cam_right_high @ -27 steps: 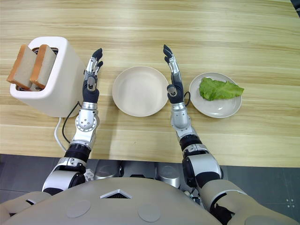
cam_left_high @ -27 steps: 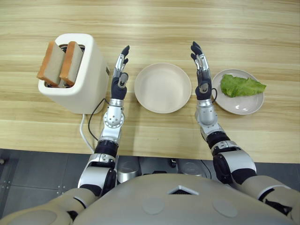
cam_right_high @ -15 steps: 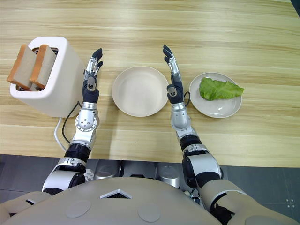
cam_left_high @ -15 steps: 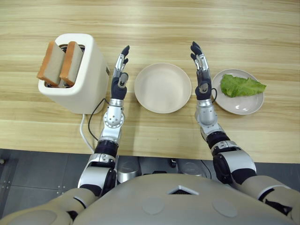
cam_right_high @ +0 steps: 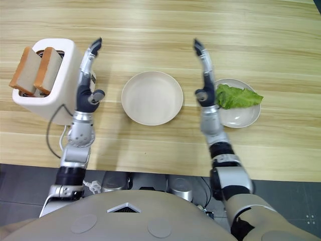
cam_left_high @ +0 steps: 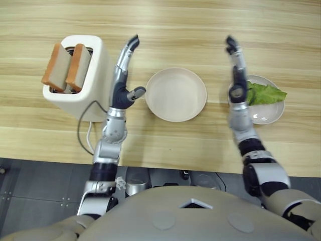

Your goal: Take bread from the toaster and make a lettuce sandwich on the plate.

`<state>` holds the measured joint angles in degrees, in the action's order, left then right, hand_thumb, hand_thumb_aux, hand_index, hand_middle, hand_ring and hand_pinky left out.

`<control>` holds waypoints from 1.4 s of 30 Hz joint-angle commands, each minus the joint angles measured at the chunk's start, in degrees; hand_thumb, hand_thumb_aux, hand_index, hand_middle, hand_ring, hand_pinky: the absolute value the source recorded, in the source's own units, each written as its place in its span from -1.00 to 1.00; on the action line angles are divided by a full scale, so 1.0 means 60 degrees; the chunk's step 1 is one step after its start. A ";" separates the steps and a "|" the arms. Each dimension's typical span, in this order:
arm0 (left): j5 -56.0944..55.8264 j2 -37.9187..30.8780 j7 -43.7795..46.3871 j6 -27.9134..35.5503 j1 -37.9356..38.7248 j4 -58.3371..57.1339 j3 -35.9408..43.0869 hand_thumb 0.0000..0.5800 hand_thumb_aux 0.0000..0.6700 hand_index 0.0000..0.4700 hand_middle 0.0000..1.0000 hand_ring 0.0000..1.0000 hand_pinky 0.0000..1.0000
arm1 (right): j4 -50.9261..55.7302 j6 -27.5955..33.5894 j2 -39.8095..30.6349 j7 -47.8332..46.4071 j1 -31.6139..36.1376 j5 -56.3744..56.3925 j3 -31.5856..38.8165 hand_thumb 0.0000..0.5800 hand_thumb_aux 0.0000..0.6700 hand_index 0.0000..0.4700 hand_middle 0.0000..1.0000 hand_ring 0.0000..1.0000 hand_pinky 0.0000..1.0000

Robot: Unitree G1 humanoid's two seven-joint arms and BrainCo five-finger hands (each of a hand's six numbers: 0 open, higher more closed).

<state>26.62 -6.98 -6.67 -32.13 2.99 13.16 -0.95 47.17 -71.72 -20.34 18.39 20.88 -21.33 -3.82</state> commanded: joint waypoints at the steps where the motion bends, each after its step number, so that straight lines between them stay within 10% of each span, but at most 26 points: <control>1: -0.0658 -0.0322 0.0879 0.1764 0.0455 0.2513 -0.0772 -1.00 -1.00 -1.00 -1.00 -1.00 -1.00 | -0.0315 0.0455 -0.1025 0.0507 -0.0152 -0.0361 -0.0829 -1.00 -1.00 -1.00 -1.00 -1.00 -1.00; 8: -0.0867 -0.1389 0.1503 0.3523 0.0602 0.4604 -0.3050 -1.00 -1.00 -1.00 -1.00 -1.00 -1.00 | 0.0329 0.1641 -0.2863 0.2362 -0.0137 -0.2057 -0.1128 -1.00 -1.00 -1.00 -1.00 -1.00 -1.00; 17: 0.0673 -0.2478 0.0784 0.4578 0.1158 0.3201 -0.5390 -1.00 -1.00 -1.00 -1.00 -1.00 -1.00 | 0.1582 0.4712 -0.4123 0.5416 0.0460 -0.5396 0.1579 -1.00 -1.00 -1.00 -1.00 -1.00 -1.00; 42: 0.1412 -0.2944 -0.0261 0.5701 0.1405 -0.0646 -0.3836 -1.00 -1.00 -1.00 -1.00 -1.00 -1.00 | 0.3473 0.5646 -0.3840 0.5996 0.1268 -0.4822 0.3957 -1.00 -1.00 -1.00 -1.00 -1.00 -1.00</control>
<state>35.30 -23.97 -8.00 0.89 11.16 9.78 -24.46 66.56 -38.67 -43.99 55.90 28.17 -50.71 18.88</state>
